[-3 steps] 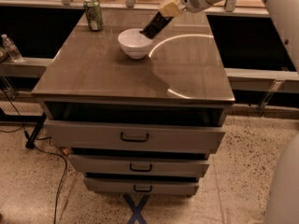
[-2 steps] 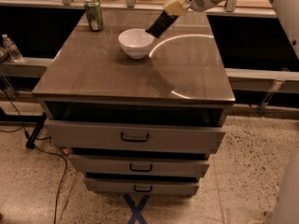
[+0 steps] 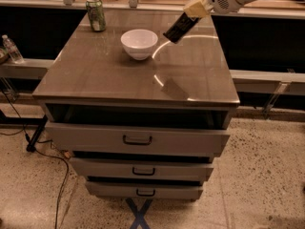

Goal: Pick rxbar chocolate from white bowl and place on counter

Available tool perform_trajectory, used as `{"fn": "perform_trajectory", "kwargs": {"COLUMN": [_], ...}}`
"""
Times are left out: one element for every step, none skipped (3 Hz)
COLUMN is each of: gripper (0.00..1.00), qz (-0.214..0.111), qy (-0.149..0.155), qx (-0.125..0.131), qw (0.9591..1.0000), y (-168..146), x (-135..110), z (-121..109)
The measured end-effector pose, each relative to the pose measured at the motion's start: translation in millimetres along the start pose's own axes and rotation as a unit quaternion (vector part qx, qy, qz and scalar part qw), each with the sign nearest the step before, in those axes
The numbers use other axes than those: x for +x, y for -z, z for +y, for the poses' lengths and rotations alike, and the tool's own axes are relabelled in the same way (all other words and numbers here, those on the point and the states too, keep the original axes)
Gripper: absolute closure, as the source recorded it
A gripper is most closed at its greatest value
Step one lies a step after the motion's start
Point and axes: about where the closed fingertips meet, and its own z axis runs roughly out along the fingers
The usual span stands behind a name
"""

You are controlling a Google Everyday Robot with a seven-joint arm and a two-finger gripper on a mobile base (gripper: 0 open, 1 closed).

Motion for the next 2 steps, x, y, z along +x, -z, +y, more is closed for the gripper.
{"fn": "perform_trajectory", "kwargs": {"gripper": [1.00, 0.85], "qz": [0.006, 0.012], "qy": [-0.019, -0.046], "qx": [-0.013, -0.040], "qw": [0.9997, 0.9981], "y": [3, -13], "x": [21, 45], "z": [14, 36]}}
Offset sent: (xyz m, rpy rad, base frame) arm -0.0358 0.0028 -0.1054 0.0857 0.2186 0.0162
